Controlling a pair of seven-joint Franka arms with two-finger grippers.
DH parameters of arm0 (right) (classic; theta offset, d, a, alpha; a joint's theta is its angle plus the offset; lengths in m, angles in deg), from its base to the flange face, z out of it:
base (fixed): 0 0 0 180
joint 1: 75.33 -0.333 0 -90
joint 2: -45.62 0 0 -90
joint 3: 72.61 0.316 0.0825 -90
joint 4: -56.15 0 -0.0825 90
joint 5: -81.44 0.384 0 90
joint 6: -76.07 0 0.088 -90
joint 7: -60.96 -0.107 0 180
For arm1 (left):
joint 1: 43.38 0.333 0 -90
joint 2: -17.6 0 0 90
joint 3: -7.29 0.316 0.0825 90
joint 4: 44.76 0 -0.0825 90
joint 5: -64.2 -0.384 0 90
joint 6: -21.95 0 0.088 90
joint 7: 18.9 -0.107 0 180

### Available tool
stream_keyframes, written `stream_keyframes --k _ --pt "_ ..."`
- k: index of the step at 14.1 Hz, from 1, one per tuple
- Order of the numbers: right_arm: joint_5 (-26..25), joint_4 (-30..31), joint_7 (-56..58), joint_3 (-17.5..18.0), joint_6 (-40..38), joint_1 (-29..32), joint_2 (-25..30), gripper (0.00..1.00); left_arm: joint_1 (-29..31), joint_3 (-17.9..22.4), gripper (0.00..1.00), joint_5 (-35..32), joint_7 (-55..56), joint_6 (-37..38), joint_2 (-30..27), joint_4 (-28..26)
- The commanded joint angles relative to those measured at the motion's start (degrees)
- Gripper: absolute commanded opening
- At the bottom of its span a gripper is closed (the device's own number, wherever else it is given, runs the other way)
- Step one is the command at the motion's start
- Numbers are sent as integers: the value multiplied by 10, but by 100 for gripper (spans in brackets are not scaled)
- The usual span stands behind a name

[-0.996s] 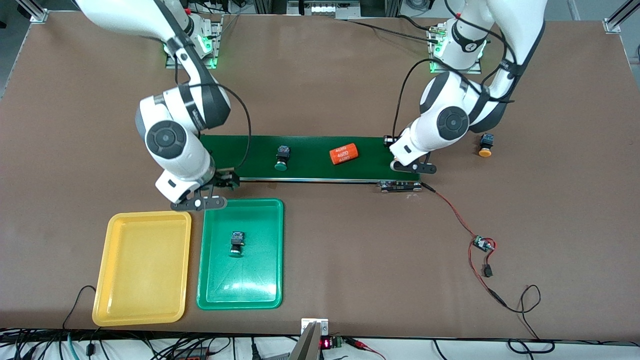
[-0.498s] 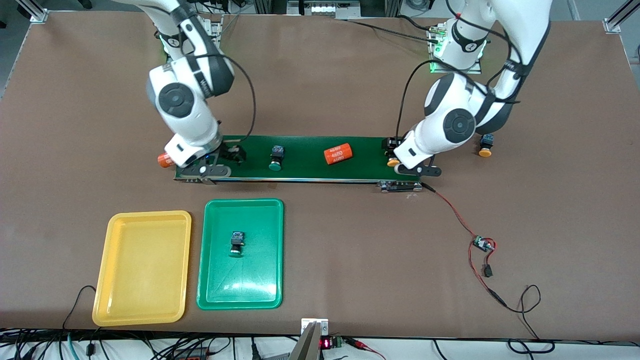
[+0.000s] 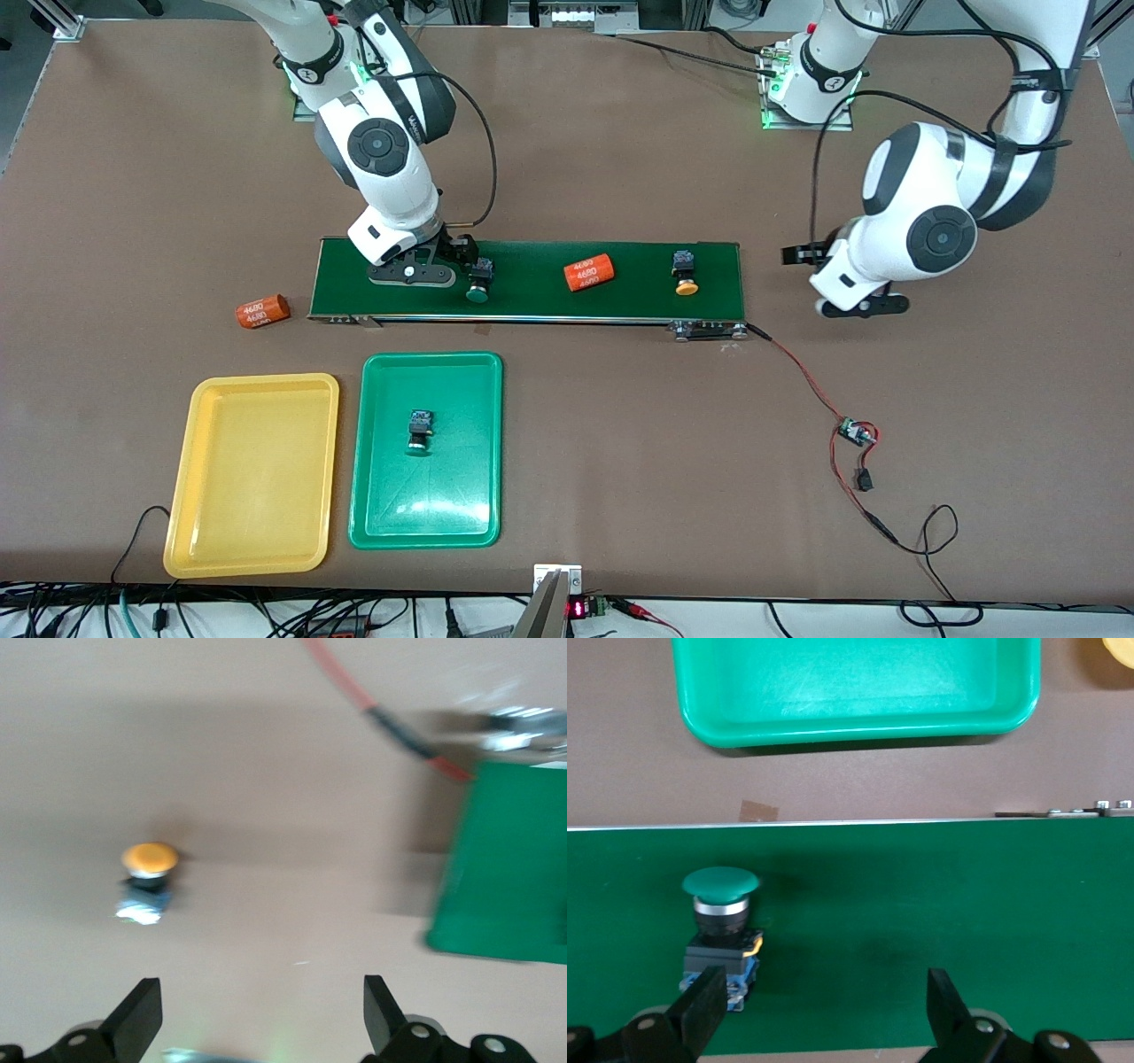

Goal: Sort buttons by color to trays
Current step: 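Carry a green button to the green tray while the left gripper grasps a yellow button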

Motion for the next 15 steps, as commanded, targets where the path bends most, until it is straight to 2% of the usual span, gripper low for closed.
stream_keyframes --k 1,4,6,10,13,15 --pt "0 3 -11 -4 16 -10 -2 100 2 12 100 -60 -59 9 -3 -41" --pt "0 3 -42 -4 40 -13 -22 100 3 72 100 -63 -171 -50 -1 -104" --pt "0 3 -51 -4 53 -13 -33 100 4 99 100 -63 -206 -107 -2 -143" --pt "1 2 -54 -4 74 -12 -53 100 13 128 100 -63 -246 -257 -3 -232" --pt "1 2 -54 -4 82 -11 -60 100 15 157 99 -63 -274 -395 -3 -302" --pt "0 3 -54 -4 94 -12 -67 78 15 157 94 -63 -274 -423 -2 -317"
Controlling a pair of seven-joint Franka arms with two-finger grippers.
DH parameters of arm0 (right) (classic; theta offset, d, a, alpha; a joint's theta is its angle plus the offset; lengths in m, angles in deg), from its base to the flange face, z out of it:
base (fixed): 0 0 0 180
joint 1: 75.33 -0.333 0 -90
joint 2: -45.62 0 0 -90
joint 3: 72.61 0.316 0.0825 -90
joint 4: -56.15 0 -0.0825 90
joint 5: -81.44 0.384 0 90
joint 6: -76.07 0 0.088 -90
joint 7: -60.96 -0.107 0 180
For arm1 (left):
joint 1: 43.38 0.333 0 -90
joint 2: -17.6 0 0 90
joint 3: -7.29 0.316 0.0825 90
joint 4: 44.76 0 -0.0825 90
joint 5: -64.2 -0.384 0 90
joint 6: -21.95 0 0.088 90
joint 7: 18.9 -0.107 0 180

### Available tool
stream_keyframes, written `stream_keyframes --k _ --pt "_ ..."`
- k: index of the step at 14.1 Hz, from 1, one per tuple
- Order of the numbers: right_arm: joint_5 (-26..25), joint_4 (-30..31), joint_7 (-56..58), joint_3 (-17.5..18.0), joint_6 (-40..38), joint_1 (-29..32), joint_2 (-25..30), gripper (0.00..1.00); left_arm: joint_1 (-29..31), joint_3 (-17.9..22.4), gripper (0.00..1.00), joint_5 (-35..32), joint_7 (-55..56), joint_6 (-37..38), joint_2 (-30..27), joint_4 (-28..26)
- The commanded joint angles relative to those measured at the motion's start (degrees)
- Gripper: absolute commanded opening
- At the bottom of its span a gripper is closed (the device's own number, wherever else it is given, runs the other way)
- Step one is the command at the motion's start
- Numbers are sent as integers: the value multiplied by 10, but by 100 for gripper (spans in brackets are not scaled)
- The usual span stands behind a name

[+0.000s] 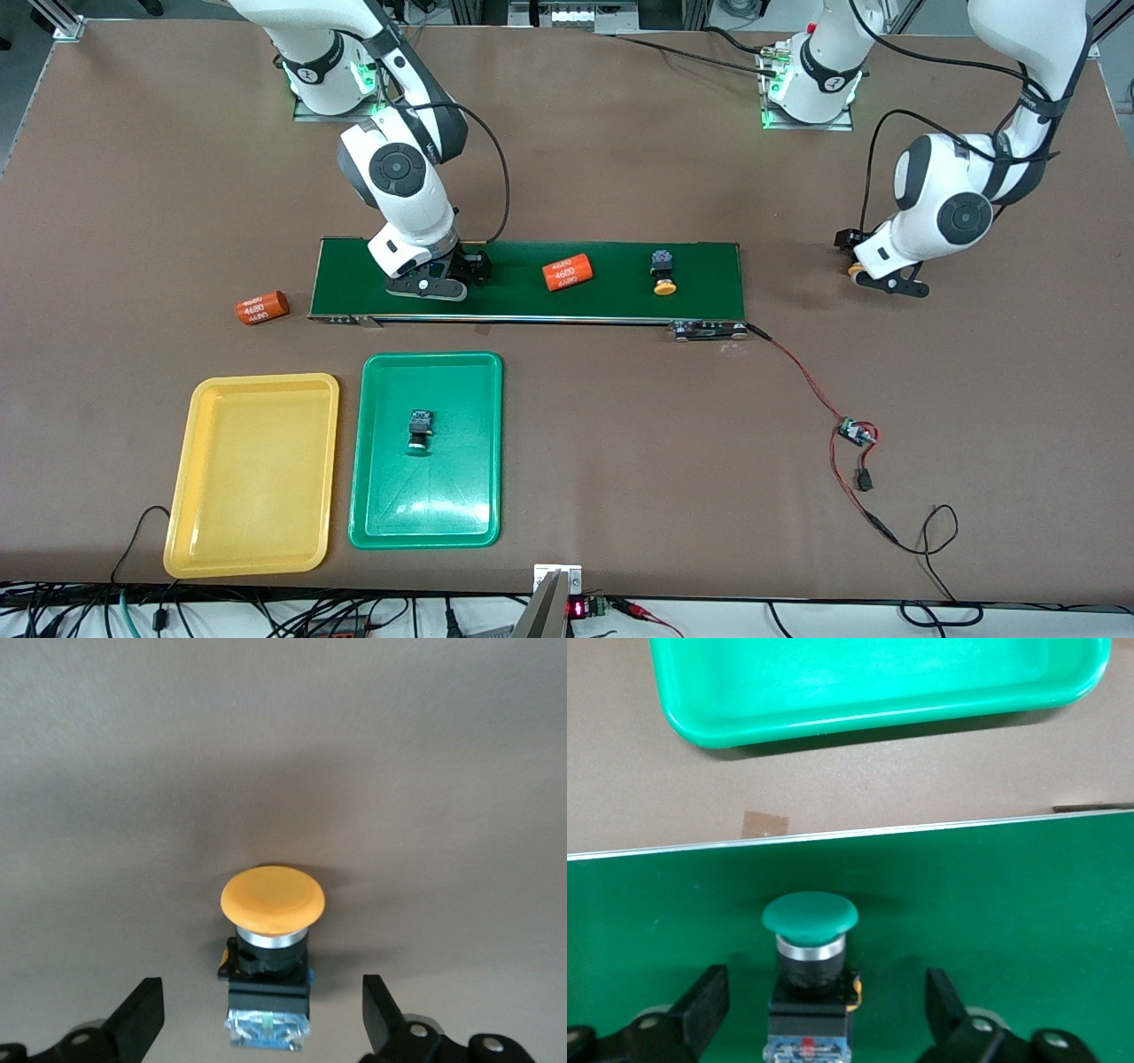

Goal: Sort buttons by color to trays
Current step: 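Carry a green button to the green tray while the left gripper grasps a yellow button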

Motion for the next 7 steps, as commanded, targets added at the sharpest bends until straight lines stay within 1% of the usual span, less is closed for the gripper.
stream_keyframes --k 1,2,3,4,5,6,7 --pt "0 2 -8 -3 20 -5 -6 67 -1 5 87 -11 -11 -25 -13 -22" --pt "0 2 -8 -3 21 -5 -9 54 0 5 69 -11 -12 -25 -12 -22" --pt "0 2 -8 -3 21 -5 -8 42 0 5 54 -11 -14 -24 -12 -23" --pt "0 2 -8 -3 21 -5 -8 29 0 5 40 -11 -15 -19 -12 -23" --pt "0 2 -7 -3 21 -5 -7 19 0 5 33 -10 -11 -12 -14 -21" --pt "0 1 -7 -3 20 -3 -5 11 -1 4 23 -10 -8 6 -18 -14" --pt "0 -1 -5 -5 19 -2 0 8 -1 3 22 -10 -7 32 -28 -1"
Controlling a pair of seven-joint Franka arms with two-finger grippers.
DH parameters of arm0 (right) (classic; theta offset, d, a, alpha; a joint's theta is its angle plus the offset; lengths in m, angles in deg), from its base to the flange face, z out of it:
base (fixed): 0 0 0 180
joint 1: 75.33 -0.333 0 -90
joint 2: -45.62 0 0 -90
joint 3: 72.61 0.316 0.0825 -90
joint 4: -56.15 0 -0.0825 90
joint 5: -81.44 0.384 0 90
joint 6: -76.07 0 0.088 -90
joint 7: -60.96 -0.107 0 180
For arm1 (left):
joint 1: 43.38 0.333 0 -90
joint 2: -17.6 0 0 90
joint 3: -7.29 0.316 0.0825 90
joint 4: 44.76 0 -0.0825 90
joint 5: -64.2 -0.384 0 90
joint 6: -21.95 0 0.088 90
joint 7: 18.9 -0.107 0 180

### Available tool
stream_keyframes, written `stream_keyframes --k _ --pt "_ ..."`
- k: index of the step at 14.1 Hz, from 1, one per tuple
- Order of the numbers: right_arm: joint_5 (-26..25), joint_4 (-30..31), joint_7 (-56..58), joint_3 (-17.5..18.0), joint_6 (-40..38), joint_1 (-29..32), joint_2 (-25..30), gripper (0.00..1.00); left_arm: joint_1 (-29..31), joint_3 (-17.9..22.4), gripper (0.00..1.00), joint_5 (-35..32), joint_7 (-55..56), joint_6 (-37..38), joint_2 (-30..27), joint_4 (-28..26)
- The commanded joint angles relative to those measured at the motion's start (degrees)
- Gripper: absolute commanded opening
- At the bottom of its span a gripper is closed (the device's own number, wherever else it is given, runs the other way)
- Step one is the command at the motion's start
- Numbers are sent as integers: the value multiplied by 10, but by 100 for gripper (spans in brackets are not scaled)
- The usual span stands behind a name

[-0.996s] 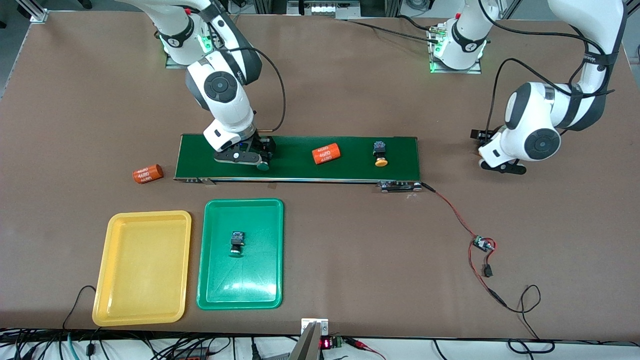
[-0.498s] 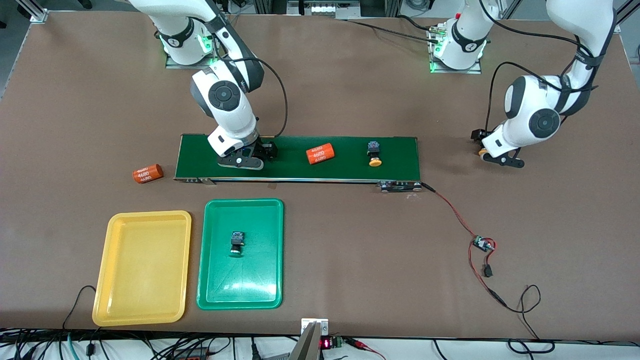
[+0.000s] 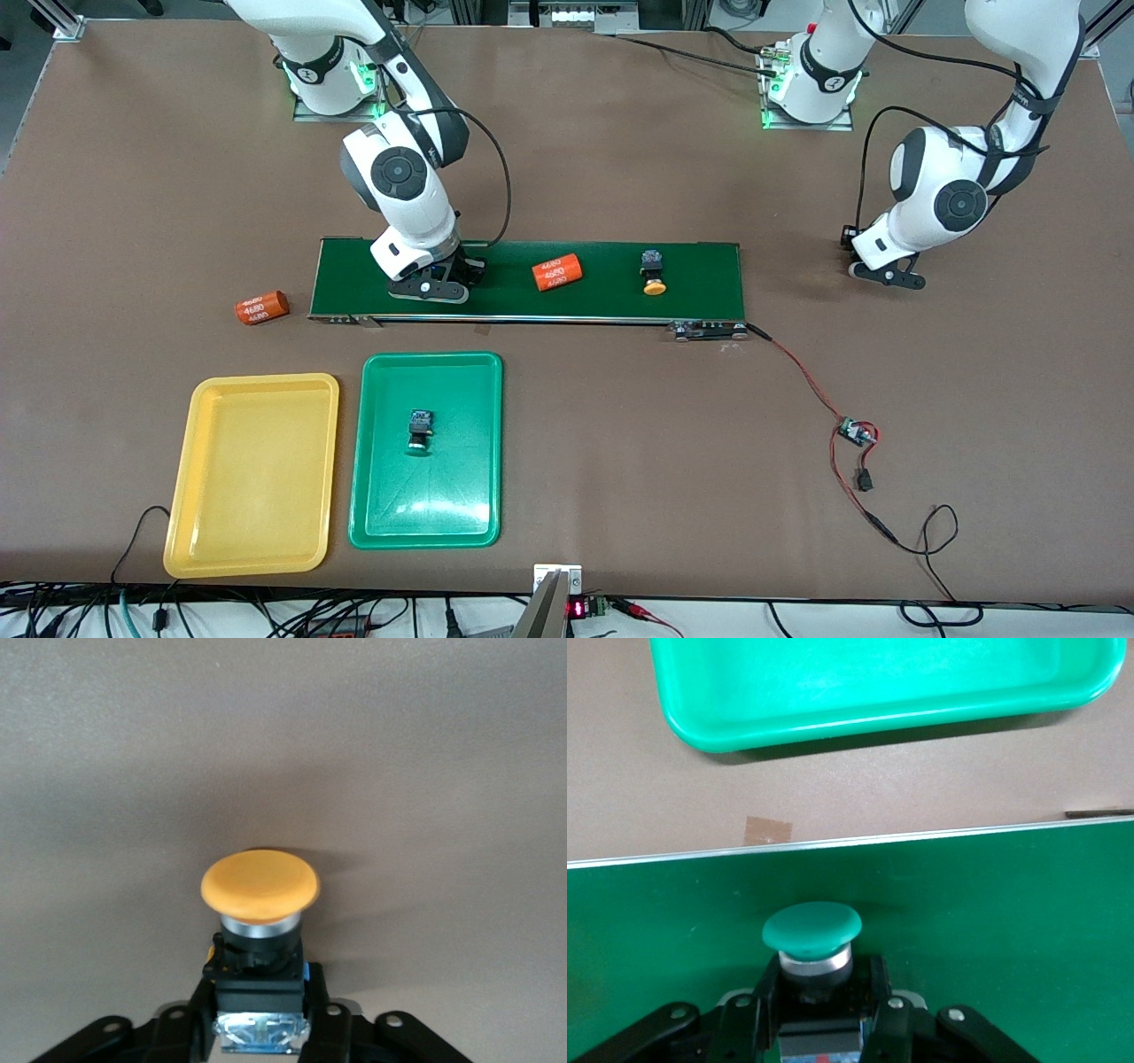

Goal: Sort buttons by color to trays
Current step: 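Carry a green button to the green tray while the left gripper grasps a yellow button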

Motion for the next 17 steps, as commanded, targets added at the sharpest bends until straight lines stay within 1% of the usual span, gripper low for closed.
stream_keyframes --k 1,2,3,4,5,6,8,9,10,12,13,15,17 --pt "0 -4 -2 -6 2 0 12 7 -1 -4 21 -8 0 91 -35 34" --pt "0 -10 1 -7 2 2 16 7 -1 -10 21 0 -1 154 -37 69" --pt "-1 -22 8 -10 0 2 16 7 -2 -28 21 16 -2 231 -37 115" --pt "-8 -41 18 -10 -4 5 16 7 -2 -52 22 52 -4 292 -37 159" --pt "-8 -65 41 -10 -11 11 12 7 -2 -69 23 76 -5 326 -37 191" --pt "-8 -92 72 -10 -22 22 9 7 -3 -87 23 90 -3 338 -37 217" --pt "-7 -140 149 -10 -48 47 4 7 -6 -142 23 98 5 338 -34 252" --pt "-7 -167 169 -10 -51 56 -11 7 -9 -164 23 102 19 337 -30 266" --pt "-7 -195 181 -10 -56 64 -28 7 -15 -189 23 127 52 335 -21 276" --pt "-7 -248 199 -10 -56 67 -74 7 -23 -213 23 205 113 324 -9 291" --pt "-7 -270 204 -10 -56 68 -96 7 -27 -227 23 226 127 303 -7 290" --pt "-8 -311 202 -10 -55 67 -138 7 -34 -256 23 230 154 265 12 284" --pt "-23 -337 202 -10 -47 68 -169 7 -47 -258 23 230 170 238 31 276"
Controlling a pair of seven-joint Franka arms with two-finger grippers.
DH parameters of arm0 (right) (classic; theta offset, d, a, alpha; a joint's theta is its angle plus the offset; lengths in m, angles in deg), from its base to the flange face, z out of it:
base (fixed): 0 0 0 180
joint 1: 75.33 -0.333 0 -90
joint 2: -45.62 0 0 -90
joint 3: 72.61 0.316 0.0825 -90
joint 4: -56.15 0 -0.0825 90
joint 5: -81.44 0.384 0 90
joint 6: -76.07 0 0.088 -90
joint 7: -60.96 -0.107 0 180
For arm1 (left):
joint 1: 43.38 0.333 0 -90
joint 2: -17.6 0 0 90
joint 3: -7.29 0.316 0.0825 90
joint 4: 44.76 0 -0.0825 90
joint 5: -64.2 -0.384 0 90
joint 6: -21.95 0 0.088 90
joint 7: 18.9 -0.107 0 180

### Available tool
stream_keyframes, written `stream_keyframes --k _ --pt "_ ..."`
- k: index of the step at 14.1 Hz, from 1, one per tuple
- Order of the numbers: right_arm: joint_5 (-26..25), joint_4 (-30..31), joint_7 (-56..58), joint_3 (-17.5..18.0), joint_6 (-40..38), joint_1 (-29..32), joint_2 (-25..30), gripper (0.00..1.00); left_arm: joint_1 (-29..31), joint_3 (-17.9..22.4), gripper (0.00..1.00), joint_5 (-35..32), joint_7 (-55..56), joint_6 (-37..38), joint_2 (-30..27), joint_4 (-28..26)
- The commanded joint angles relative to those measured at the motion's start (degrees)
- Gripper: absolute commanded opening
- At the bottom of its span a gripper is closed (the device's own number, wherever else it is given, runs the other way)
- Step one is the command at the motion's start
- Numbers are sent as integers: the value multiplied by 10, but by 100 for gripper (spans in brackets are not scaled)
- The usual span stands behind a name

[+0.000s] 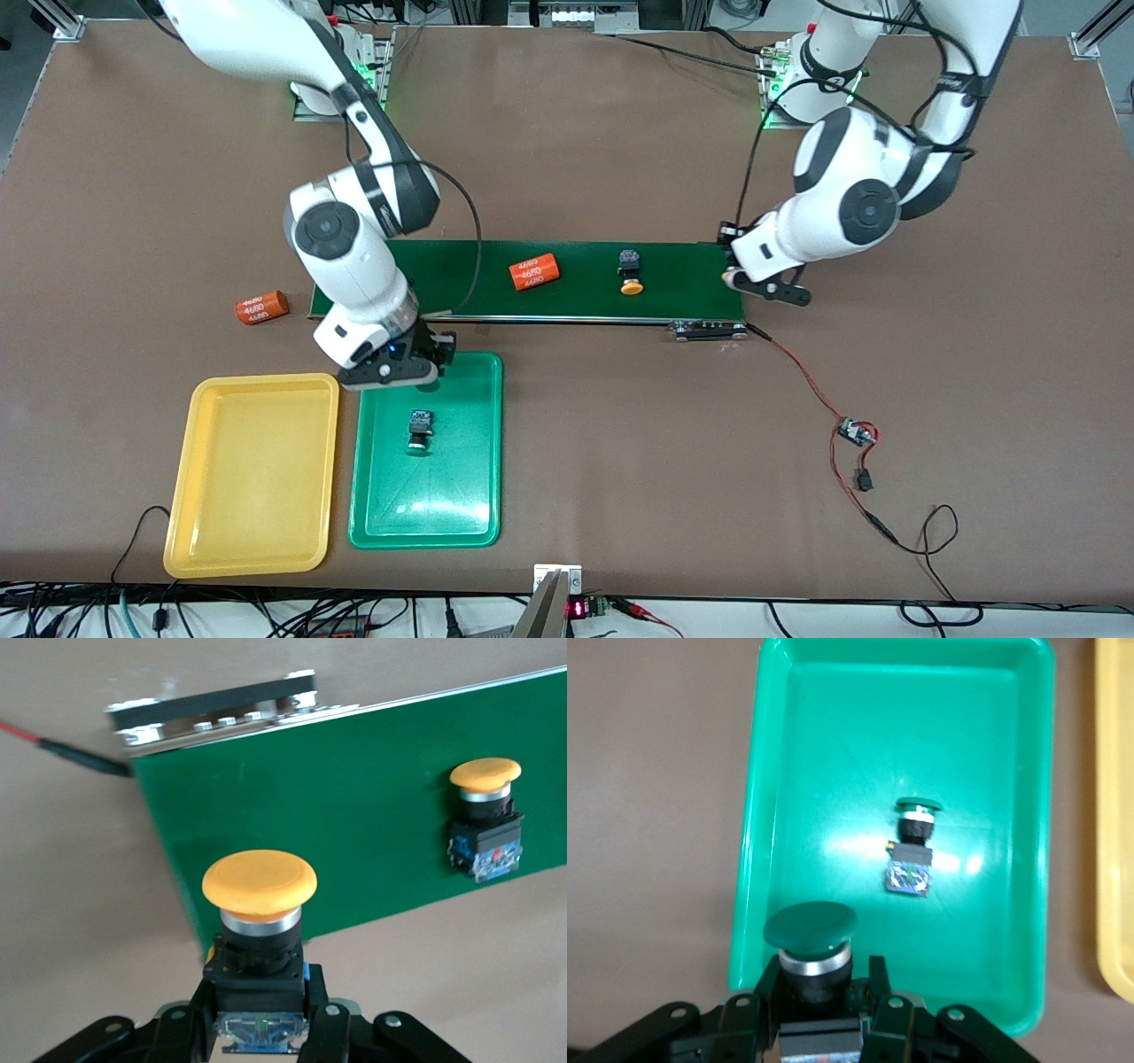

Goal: Sort buttons by color to trays
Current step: 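Release the green button in the tray while the left gripper places the yellow button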

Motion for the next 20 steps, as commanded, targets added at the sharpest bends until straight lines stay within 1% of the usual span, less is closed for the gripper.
stream_keyframes --k 1,3,4,6,7,8,9,11,12,13,14,15,17,18,19,20 --pt "-20 -68 8 4 3 2 -57 7 -11 -3 23 11 14 -21 36 4" --pt "-23 -85 8 3 30 2 -87 7 -15 -3 26 11 14 -52 47 -3" --pt "-23 -86 8 -6 48 2 -99 7 -21 -3 27 11 14 -63 53 -6" --pt "-26 -86 19 -12 76 2 -113 8 -21 -3 33 11 14 -72 58 -8" --pt "-26 -86 27 -13 83 2 -118 8 -21 -3 39 12 14 -72 58 -8" --pt "-26 -86 27 -15 86 2 -122 9 -21 -3 57 12 14 -72 58 -8" --pt "-26 -86 27 -18 92 2 -126 9 -21 -2 100 11 10 -71 57 -8" --pt "-27 -86 26 -18 102 2 -135 15 -14 -2 100 10 10 -64 37 -3" --pt "-27 -86 26 -18 102 1 -136 20 -8 -2 100 10 11 -58 15 0" --pt "-27 -86 26 -18 102 1 -136 31 1 1 100 9 11 -42 -3 8" --pt "-28 -86 26 -18 102 1 -136 42 12 5 100 4 11 -5 -20 29" --pt "-31 -86 26 -18 102 1 -139 59 14 21 100 -5 10 44 -27 58" --pt "-43 -86 33 -19 106 3 -140 76 2 65 100 -70 9 149 -31 131" --pt "-43 -86 36 -20 106 5 -140 91 -1 72 100 -97 9 183 -32 158" --pt "-44 -86 37 -21 106 6 -139 100 -1 76 100 -114 9 210 -39 177" --pt "-44 -86 38 -21 106 6 -139 100 -4 93 100 -121 9 223 -53 190"
